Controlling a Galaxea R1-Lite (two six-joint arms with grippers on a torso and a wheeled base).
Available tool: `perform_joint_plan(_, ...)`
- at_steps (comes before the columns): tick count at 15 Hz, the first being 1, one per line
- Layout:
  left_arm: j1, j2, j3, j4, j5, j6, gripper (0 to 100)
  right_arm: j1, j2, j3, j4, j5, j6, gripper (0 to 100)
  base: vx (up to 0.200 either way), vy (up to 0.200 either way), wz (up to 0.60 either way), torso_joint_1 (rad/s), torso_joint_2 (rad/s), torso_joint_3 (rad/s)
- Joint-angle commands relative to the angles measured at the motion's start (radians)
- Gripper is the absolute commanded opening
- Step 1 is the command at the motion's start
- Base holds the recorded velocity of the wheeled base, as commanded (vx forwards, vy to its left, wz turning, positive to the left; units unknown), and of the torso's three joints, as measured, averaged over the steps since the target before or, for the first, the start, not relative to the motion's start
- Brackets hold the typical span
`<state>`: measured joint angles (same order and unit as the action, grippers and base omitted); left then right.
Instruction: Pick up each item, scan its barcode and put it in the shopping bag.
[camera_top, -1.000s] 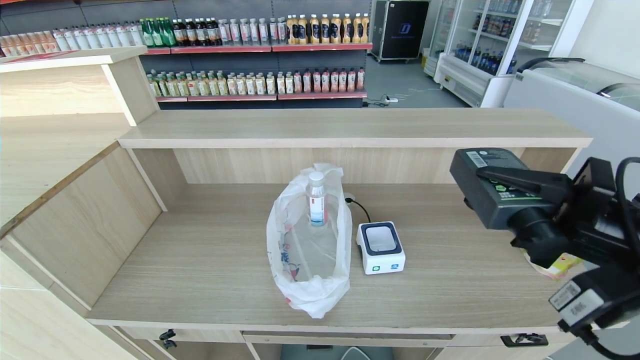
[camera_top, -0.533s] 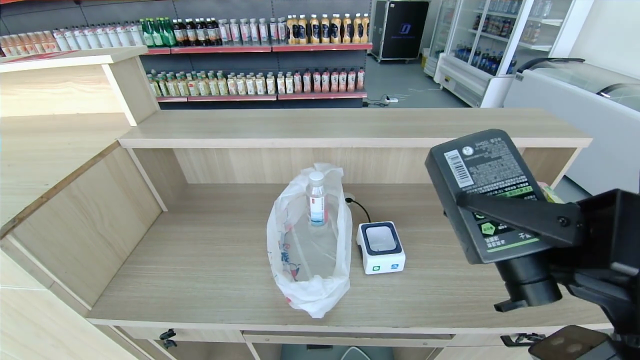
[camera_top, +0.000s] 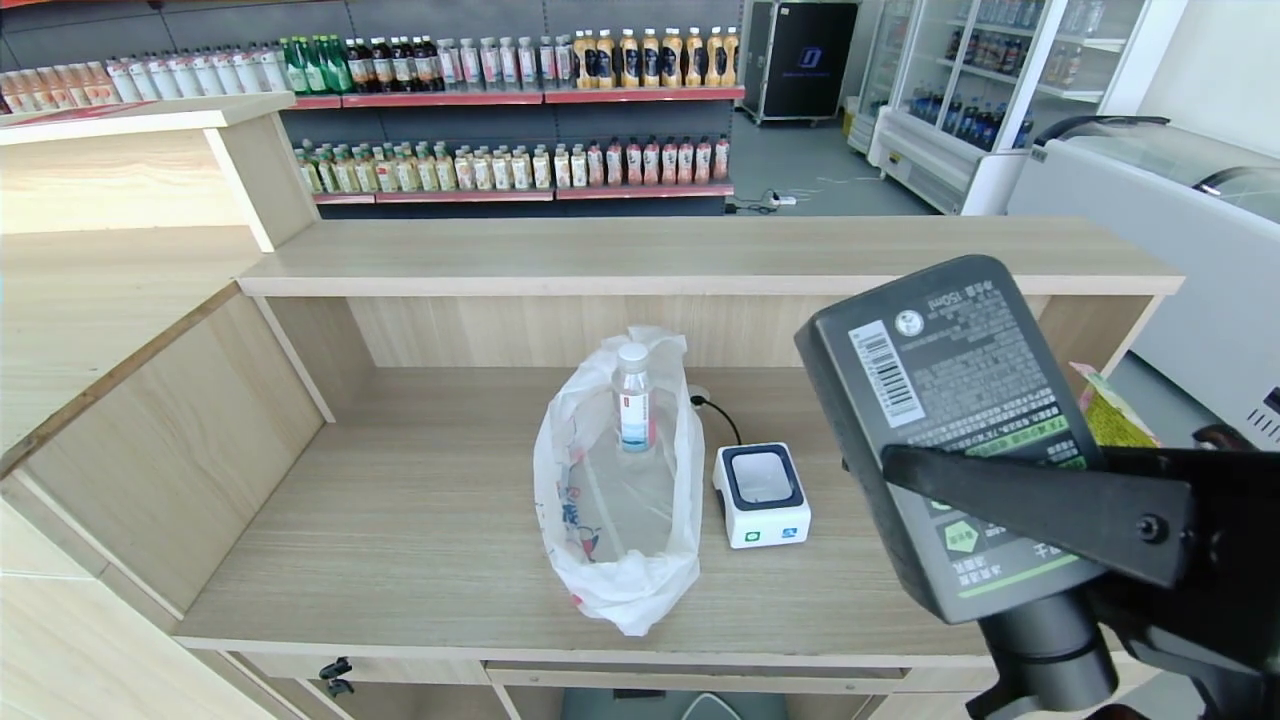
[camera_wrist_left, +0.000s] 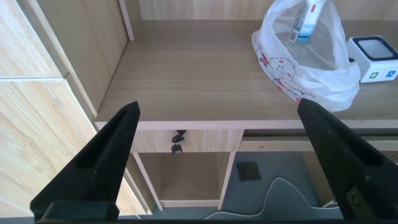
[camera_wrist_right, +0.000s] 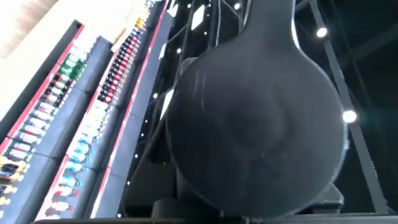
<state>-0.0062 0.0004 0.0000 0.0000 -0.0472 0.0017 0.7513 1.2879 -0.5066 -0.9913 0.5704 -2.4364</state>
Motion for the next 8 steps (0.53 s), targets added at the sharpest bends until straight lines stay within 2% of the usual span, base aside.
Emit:
perform_joint_plan(1, 0.0, 0.001, 0.0, 0.0, 0.0, 0.0, 100, 0.008, -0.012, 0.007, 0.017, 0.016, -0.004, 0, 0.0, 0.0, 0.0, 0.0, 0.0, 0.0)
perform_joint_plan(8, 0.0, 0.001, 0.0, 0.0, 0.0, 0.0, 100, 0.005, -0.11, 0.008, 0.152, 0.06, -0.026, 0, 0.0, 0.0, 0.0, 0.0, 0.0, 0.0)
